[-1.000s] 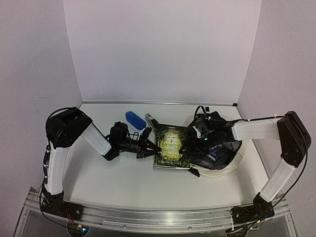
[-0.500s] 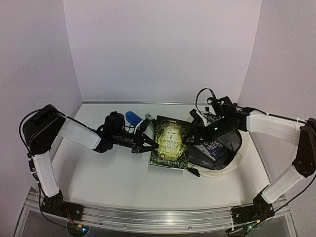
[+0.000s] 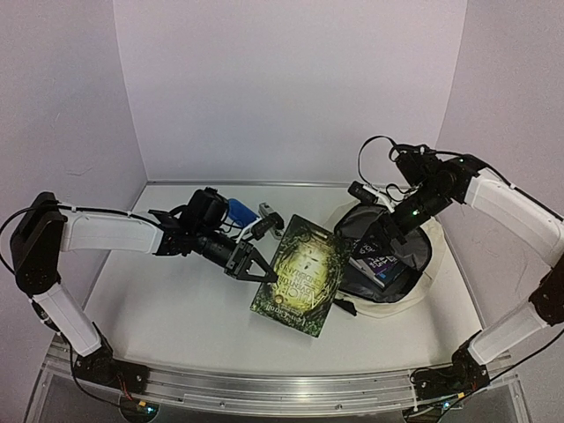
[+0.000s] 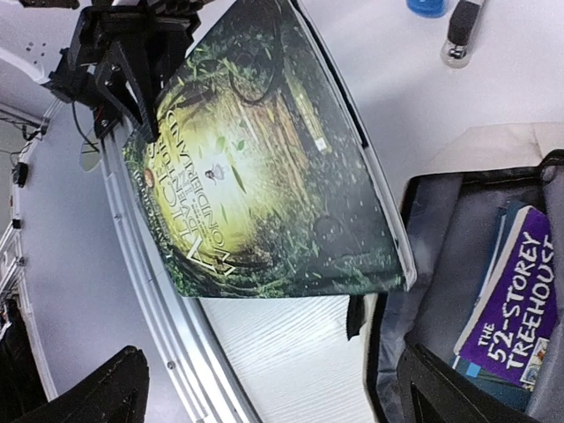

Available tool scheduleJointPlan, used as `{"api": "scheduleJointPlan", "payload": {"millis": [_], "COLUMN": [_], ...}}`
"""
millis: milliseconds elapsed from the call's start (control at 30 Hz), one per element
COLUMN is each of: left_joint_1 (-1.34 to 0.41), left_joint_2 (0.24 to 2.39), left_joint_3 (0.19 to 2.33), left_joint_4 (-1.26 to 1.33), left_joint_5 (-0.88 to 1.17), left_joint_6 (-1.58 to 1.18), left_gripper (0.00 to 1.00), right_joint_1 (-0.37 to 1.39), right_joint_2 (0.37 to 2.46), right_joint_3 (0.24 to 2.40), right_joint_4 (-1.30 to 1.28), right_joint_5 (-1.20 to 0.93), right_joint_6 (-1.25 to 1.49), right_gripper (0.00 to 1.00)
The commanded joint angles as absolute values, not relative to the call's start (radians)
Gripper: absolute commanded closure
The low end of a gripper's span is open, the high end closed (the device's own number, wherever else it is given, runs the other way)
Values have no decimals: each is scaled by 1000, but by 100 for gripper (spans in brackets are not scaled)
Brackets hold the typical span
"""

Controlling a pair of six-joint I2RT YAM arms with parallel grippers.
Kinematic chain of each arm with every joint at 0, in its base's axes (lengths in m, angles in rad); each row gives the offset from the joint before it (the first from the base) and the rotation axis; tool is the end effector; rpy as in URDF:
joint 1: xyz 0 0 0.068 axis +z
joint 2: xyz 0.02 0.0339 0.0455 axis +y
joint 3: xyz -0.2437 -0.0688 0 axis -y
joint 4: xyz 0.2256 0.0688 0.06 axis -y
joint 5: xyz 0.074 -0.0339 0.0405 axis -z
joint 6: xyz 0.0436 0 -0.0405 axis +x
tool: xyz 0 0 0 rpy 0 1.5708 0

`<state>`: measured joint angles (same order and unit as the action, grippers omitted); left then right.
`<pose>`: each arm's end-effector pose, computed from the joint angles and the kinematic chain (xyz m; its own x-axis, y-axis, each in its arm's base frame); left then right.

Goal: Pack the student bag
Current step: Pick up the book from the center of the board.

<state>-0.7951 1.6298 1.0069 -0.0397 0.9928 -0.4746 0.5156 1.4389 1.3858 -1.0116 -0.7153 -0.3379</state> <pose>0.2048 -0.2610 0.2137 -0.7727 0.4313 -0.4658 0.5614 0.1217 -0.8186 0.2193 0.1571 0.3095 -0.5028 -0.5726 -0.6475 -0.8644 0.3288 0.3805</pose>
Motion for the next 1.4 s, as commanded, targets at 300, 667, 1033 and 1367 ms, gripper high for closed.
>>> {"api": "scheduleJointPlan", "payload": {"millis": [300, 667, 1033, 1367], "left_joint_1": [-901, -916, -850, -755], "left_joint_2": [1537, 1544, 1473, 1192], "left_joint_3": [1146, 1178, 1095, 833], "left_joint_4": [-167, -135, 33, 178], "left_joint_5": [1076, 1094, 945, 440], "left_joint_6": [-342, -354, -488, -761], "left_gripper": [100, 100, 40, 0], "right_joint_1": [528, 576, 569, 430], "right_joint_2": [1582, 1584, 1569, 1553], "right_joint_3": [1463, 1414, 1497, 1598], "right_joint_4": [-1117, -1117, -1116, -976], "right_joint_5": [-963, -1016, -1075, -1078], "right_joint_6": [-349, -369, -290, -128], "right_gripper": [6, 45, 100, 100]}}
